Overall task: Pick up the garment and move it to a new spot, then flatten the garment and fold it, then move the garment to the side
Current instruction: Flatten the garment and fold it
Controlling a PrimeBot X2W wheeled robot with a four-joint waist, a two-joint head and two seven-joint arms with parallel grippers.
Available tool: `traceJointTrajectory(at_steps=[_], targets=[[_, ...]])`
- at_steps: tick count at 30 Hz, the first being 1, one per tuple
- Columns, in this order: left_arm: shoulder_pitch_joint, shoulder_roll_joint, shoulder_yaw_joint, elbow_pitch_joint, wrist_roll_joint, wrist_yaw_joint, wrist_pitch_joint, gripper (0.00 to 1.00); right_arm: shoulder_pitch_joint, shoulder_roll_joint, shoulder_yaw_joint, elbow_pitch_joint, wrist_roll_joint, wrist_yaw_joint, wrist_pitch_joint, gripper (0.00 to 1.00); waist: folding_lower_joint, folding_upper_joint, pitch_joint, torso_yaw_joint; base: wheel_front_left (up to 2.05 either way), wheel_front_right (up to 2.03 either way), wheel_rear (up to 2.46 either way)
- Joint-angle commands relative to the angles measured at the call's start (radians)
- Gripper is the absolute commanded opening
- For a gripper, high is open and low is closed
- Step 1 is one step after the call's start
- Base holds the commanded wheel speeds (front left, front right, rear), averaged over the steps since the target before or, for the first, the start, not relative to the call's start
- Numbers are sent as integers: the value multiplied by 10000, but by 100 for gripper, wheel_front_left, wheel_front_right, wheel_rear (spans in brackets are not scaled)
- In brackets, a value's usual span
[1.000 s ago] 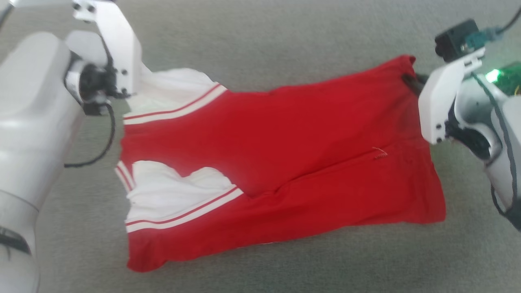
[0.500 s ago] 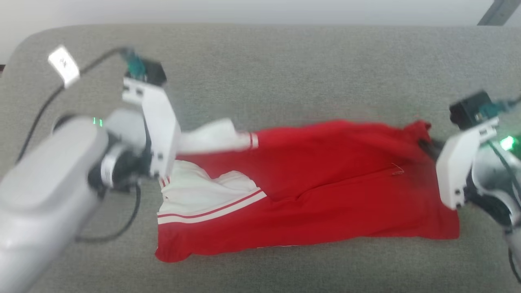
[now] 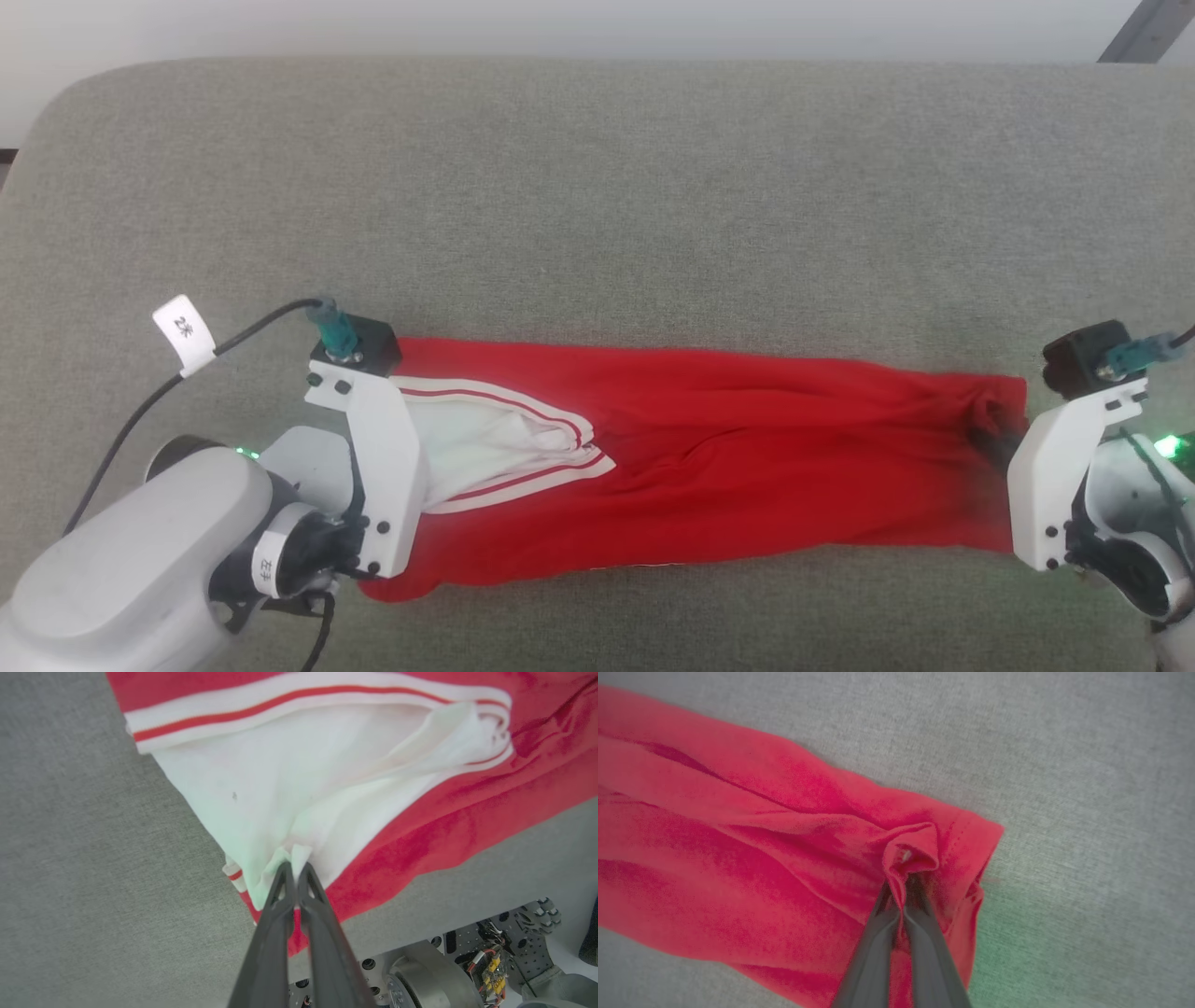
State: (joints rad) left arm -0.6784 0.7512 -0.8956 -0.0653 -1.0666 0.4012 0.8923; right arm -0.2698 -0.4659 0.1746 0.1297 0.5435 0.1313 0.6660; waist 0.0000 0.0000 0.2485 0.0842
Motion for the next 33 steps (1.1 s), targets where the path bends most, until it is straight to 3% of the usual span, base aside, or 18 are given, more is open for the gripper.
traceJointTrajectory(at_steps=[1, 5, 7, 8, 9, 10, 21, 25, 33], targets=[[134, -40, 8, 124, -88, -83, -87, 0, 5, -4, 19, 79, -100, -11, -36, 0, 0, 0, -6, -8, 0, 0, 0], [243, -286, 89, 849, -186, -473, -558, 0, -280, 151, 38, 536, -169, -11, -233, 1, 0, 0, -69, -40, 0, 0, 0], [274, -382, 169, 1196, -253, -652, -795, 38, -385, 180, 119, 720, -165, -11, -335, 20, 0, 0, -126, -58, 0, 0, 0], [271, -439, 190, 1286, -228, -767, -935, 56, -476, 151, 157, 777, -194, -11, -391, 47, 0, 0, -154, -61, 0, 0, 0], [274, -477, 219, 1406, -180, -841, -1086, 90, -551, 144, 202, 832, -185, -11, -462, 94, 0, 0, -193, -65, 0, 0, 0], [291, -502, 258, 1512, -183, -899, -1201, 100, -600, 121, 230, 886, -176, -11, -517, 100, 0, 0, -240, -64, 0, 0, 0], [643, -536, 549, 1454, 351, -1626, -3215, 100, -447, -96, -234, 598, 241, -11, -560, 100, 0, 0, -710, 141, 0, 0, 0], [945, -618, 728, 1523, 689, -1945, -4576, 100, -220, -102, -650, 716, 309, -10, -402, 100, 0, 0, -833, 284, 0, 0, 0], [1593, -933, 1254, 2012, 1243, -2135, -7299, 100, 178, -59, -1202, 1172, 586, -7, 309, 100, 0, 0, -983, 629, 0, 0, 0]])
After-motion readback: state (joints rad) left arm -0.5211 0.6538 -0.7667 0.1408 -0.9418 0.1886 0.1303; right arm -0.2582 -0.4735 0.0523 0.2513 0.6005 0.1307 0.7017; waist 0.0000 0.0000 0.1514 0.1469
